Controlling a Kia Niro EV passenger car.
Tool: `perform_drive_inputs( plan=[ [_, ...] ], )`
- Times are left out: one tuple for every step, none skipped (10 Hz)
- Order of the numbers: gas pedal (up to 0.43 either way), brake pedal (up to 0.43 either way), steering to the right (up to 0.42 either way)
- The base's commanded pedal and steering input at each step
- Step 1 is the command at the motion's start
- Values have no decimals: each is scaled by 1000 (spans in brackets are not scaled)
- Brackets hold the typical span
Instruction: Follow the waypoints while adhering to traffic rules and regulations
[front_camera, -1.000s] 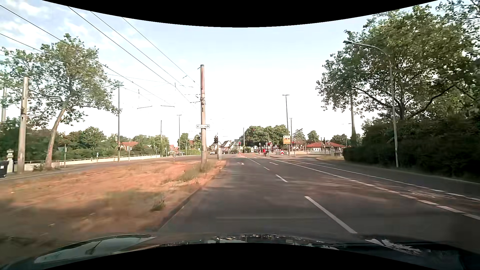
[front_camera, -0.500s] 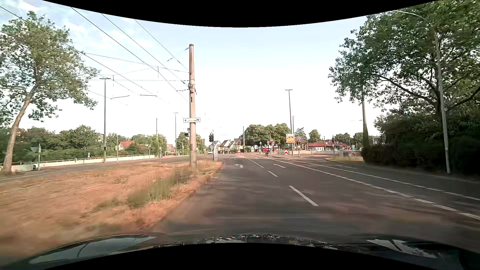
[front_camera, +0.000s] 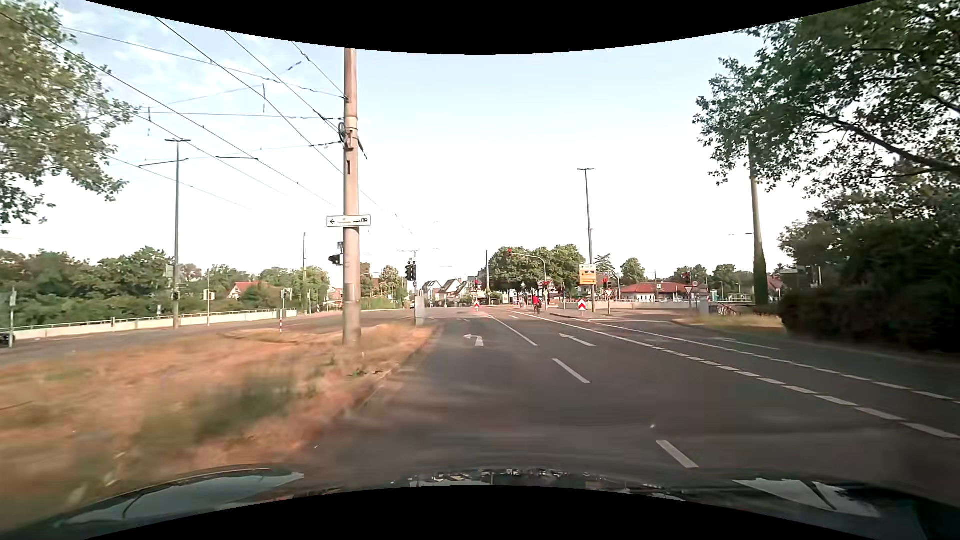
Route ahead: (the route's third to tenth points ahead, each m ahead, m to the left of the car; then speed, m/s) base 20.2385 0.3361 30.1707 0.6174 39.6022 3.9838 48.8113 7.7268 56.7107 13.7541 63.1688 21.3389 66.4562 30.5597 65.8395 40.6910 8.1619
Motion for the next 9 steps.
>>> perform_drive_inputs(
  plan=[
    [0,0,-6],
    [0,12,-8],
    [0,37,-8],
    [0,61,-9],
    [0,79,-11],
    [0,98,-14],
    [0,116,-16],
    [0,134,-17],
    [0,146,-17]
  ],
)
